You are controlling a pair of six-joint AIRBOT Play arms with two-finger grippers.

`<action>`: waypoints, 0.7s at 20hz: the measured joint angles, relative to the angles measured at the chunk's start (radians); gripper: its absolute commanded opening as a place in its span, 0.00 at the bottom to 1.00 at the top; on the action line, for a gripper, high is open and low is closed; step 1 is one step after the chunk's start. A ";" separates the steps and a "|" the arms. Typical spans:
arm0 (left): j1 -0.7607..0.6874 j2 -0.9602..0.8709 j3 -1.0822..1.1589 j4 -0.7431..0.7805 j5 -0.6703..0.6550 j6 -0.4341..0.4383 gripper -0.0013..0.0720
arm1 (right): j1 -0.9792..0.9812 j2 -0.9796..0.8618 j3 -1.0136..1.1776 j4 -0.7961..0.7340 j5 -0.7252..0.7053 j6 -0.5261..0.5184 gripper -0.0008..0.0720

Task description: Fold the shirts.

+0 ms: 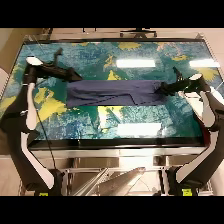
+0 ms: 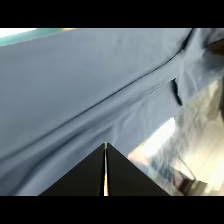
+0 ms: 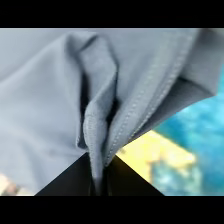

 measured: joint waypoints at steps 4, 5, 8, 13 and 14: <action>-0.188 -0.041 -0.028 0.105 0.172 -0.038 0.02 | 0.002 0.097 0.032 0.060 0.057 0.018 0.04; -0.229 -0.065 -0.009 0.129 0.192 -0.056 0.02 | 0.002 0.124 0.037 0.087 0.069 0.021 0.04; -0.333 -0.145 0.057 0.180 0.227 -0.110 0.02 | 0.009 0.200 0.045 0.155 0.095 0.022 0.04; -0.406 -0.208 0.093 0.165 0.255 -0.160 0.02 | 0.038 0.262 0.050 0.196 0.124 0.026 0.04; -0.404 -0.207 0.095 0.150 0.249 -0.164 0.02 | 0.048 0.266 0.050 0.200 0.126 0.033 0.04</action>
